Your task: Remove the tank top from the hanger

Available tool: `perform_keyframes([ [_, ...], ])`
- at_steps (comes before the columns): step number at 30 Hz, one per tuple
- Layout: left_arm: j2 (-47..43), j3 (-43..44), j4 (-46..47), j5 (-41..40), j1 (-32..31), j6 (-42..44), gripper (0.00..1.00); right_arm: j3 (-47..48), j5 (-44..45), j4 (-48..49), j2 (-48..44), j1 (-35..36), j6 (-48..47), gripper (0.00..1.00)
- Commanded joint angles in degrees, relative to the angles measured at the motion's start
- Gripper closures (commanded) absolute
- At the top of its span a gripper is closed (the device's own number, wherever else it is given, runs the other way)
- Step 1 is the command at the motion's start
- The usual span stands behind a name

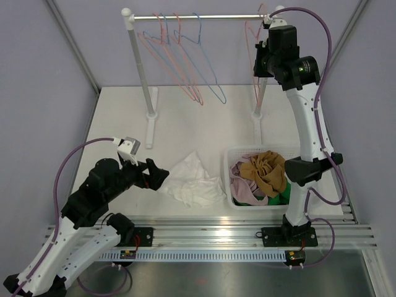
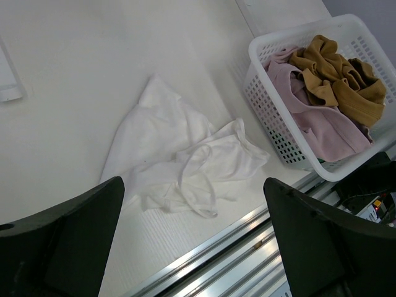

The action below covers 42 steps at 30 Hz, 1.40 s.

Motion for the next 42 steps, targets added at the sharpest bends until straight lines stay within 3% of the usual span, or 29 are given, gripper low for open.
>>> perform_keyframes([
  [1,0.38,-0.3,2.9,1.33,-0.2,0.82,0.01,3.31,-3.3,0.46,1.9,-1.25,-1.51,1.0],
  [12,1.17,-0.21,2.81,0.97,-0.19,0.73,0.01,-0.37,-7.34,1.16,2.36,-3.18,-0.38,1.0],
  [16,0.91,-0.21,2.81,0.36,0.16,0.65,0.01,-6.35,-7.34,4.24,-1.42,-3.09,-0.02,0.93],
  [18,0.91,-0.21,2.73,0.27,0.51,0.73,0.01,-6.45,-7.61,3.98,-2.31,-3.18,0.24,0.78],
  [19,0.82,-0.3,2.73,0.18,0.6,0.56,0.01,-6.97,-7.61,3.89,-3.36,-3.27,0.42,0.61],
  [21,0.99,-0.21,2.73,0.01,1.29,0.56,0.01,-7.85,-7.61,3.89,-4.59,-3.09,0.59,0.43],
  [24,0.47,-0.12,2.73,-0.78,2.18,0.3,0.01,-11.01,-8.66,4.76,-8.19,-3.09,1.21,0.38],
  [27,-0.4,0.14,2.11,-2.98,3.58,-0.14,0.01,-16.8,-9.71,6.87,-14.94,-2.57,1.91,0.05],
  [28,-0.76,0.06,1.94,-5.33,3.85,-0.41,0.01,-21.25,-10.67,8.88,-16.71,-2.31,1.74,0.02],
  [32,0.55,0.23,2.11,-6.23,4.38,-0.67,0.01,-32.35,-8.06,13.2,-25.85,-1.6,3.75,0.0],
  [37,9.06,2.25,-0.61,-9.74,4.29,-2.95,0.01,-48.85,-8.04,17.94,-40.96,-1.51,5.95,0.0],
  [39,11.53,2.25,-0.27,-9.84,3.59,-4.36,0.01,-53.18,-9.19,18.83,-47.45,-1.42,6.83,0.01],
  [42,15.93,1.9,0.7,-9.75,2.45,-6.64,0.01,-63.71,-18.14,23.82,-55.54,-1.43,8.15,0.01],
])
